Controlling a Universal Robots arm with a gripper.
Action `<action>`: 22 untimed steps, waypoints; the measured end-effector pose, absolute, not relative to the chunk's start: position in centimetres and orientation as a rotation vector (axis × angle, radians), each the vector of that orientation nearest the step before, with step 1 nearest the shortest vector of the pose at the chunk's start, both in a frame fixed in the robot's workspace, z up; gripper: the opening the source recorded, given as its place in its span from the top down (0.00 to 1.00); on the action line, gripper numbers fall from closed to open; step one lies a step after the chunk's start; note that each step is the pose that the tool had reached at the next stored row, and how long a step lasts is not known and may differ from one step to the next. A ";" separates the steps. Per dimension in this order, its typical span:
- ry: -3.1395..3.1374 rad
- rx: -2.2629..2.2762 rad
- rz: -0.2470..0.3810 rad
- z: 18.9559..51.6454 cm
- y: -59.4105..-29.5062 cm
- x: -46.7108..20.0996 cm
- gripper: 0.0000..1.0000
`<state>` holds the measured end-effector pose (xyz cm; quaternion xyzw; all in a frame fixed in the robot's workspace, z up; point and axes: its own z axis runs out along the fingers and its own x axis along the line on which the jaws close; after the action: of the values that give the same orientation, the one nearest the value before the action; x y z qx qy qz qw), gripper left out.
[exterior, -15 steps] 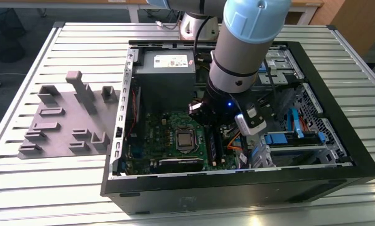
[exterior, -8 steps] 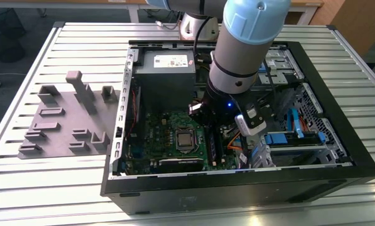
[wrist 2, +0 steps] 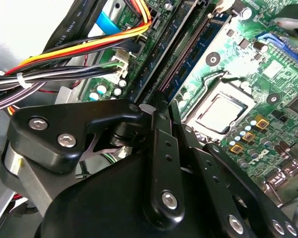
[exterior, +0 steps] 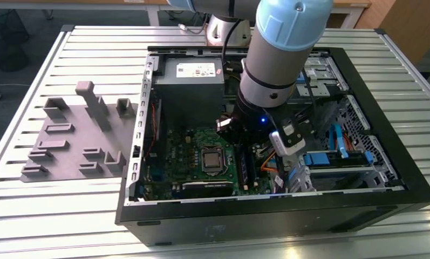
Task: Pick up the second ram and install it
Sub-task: 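Press down the second ram until it locks into place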
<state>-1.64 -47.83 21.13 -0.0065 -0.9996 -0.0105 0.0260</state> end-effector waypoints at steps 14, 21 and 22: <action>-3.089 -0.027 -0.032 21.4 -47.8 -1.6 0.86; -3.089 -0.027 -0.035 21.5 -47.9 -1.6 0.86; -3.089 -0.027 -0.035 21.5 -47.9 -1.6 0.86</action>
<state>-1.64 -47.92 21.49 -0.0086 -0.9996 -0.0114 0.0261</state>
